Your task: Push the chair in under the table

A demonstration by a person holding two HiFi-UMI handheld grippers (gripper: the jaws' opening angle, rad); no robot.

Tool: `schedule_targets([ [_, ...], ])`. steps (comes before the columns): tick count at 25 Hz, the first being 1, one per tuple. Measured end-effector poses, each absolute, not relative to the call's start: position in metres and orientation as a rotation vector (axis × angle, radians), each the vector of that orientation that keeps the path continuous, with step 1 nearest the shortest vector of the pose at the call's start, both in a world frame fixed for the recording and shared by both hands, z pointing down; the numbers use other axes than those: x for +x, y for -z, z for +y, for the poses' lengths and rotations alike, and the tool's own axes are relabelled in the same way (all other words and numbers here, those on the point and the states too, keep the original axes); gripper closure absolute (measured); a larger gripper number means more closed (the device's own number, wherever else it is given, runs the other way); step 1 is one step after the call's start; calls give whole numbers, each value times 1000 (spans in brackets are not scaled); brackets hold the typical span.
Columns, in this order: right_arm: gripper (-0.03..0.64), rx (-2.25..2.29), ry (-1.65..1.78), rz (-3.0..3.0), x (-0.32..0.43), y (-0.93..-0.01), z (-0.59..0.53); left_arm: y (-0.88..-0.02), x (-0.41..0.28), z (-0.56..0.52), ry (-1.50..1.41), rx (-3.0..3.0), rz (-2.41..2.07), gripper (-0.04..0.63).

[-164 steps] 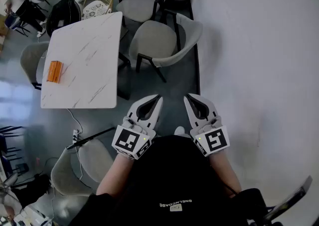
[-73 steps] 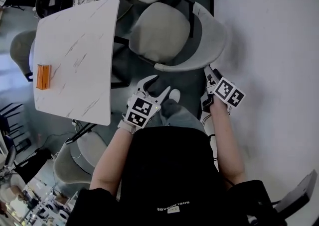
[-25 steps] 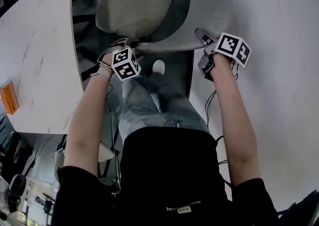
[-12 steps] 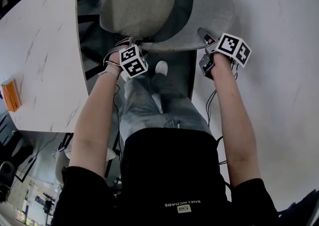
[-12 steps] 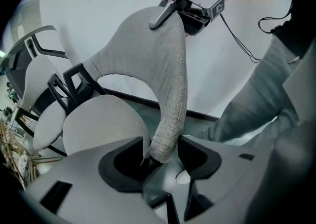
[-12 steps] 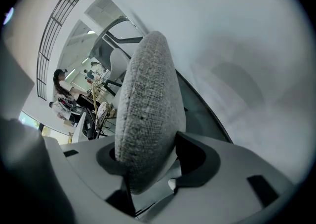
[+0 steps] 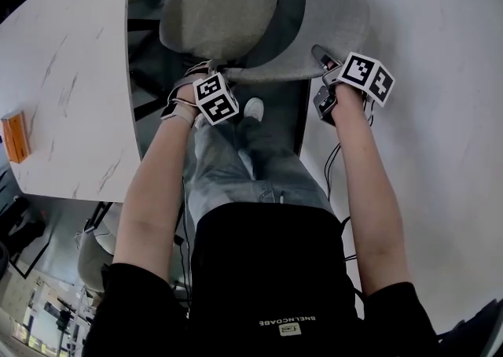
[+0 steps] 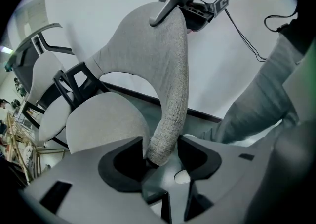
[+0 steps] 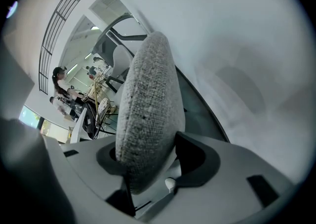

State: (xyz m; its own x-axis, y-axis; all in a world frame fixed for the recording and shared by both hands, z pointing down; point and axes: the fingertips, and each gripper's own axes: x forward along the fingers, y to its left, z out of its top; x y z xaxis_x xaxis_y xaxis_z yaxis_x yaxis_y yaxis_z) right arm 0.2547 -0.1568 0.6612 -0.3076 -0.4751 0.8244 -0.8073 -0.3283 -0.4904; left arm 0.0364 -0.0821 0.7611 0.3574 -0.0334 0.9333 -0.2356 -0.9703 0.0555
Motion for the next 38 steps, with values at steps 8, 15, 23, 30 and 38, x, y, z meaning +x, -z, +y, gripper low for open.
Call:
schedule_targets([
  [8, 408, 1645, -1659, -1586, 261, -662, -146, -759, 46, -71, -1671, 2401, -259, 380],
  [15, 414, 1577, -1607, -1615, 269, -662, -127, -758, 60, -34, -1606, 2368, -275, 380],
  [23, 423, 1489, -1525, -1646, 262, -662, -111, -755, 63, 6, -1516, 2311, -360, 380],
  [30, 433, 1421, -1455, -1644, 250, -665, -92, -754, 57, 35, -1474, 2277, -393, 380],
  [38, 437, 1372, -1384, -1638, 239, -664, -75, -751, 49, 54, -1442, 2275, -418, 380],
])
